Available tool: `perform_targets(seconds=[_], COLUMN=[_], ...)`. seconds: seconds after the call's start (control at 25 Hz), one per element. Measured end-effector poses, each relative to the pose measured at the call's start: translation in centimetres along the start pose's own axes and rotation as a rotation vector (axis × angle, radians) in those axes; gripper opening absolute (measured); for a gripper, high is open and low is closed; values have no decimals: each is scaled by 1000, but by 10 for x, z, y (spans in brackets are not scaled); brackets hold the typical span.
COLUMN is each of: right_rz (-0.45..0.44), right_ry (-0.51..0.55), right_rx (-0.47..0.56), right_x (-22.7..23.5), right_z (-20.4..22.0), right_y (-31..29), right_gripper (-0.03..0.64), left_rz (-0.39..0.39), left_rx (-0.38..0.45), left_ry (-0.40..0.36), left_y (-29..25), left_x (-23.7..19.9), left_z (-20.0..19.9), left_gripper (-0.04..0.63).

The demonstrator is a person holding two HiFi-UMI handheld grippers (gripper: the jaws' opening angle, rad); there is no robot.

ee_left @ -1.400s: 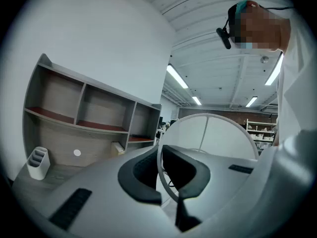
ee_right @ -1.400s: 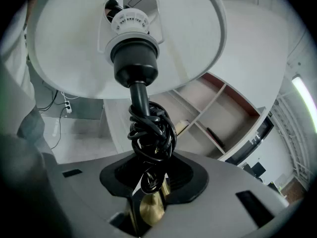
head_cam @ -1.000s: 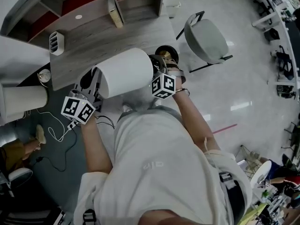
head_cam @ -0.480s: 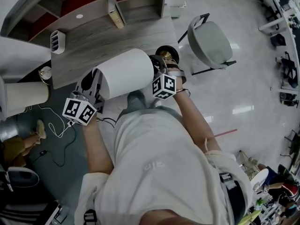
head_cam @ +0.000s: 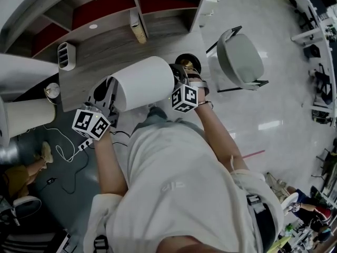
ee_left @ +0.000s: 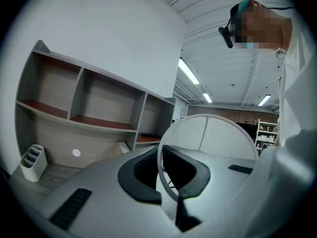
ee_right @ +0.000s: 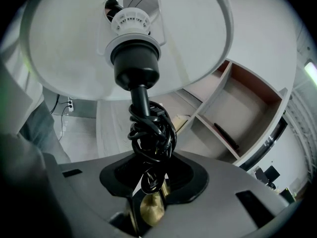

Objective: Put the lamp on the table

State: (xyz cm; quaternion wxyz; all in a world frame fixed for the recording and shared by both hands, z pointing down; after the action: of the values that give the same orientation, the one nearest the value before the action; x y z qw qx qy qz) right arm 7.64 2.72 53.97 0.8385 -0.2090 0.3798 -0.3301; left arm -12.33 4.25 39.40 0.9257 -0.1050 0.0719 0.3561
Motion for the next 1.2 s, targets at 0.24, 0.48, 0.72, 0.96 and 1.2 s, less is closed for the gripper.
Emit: perform_targets(seconds=[0.24, 0.48, 0.72, 0.96, 1.2], right_rz=[-25, -57, -87, -142, -231], right_ry=[-24, -43, -32, -24, -1], right_rx=[5, -16, -10, 24, 77], right_x=[10, 8, 5, -8, -29], right_z=[-28, -54, -86, -114, -132], right_y=[-55, -111, -155, -189, -213], right_gripper=[147, 147, 147, 147, 147], left_rz=[1, 17, -4, -63, -159], left_rx=[-8, -56, -67, -76, -104], left_ry=[-16, 20, 36, 42, 55], left_y=[-24, -33, -25, -10, 11], left_x=[-53, -119, -171, -205, -221], left_z=[-10, -7, -9, -10, -4], left_gripper=[25, 25, 25, 25, 25])
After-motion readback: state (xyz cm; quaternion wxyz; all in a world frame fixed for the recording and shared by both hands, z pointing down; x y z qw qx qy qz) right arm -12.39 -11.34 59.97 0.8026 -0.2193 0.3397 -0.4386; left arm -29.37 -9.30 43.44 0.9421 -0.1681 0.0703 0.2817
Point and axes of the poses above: the fingertips, and each gripper's own axes: y backward along the fingers, x to its right, z out of its underside, the point moved 3 cm from there along y, backward along the fingers, and after that the axes turned 1 degree about -y, right-handed, at the moved point
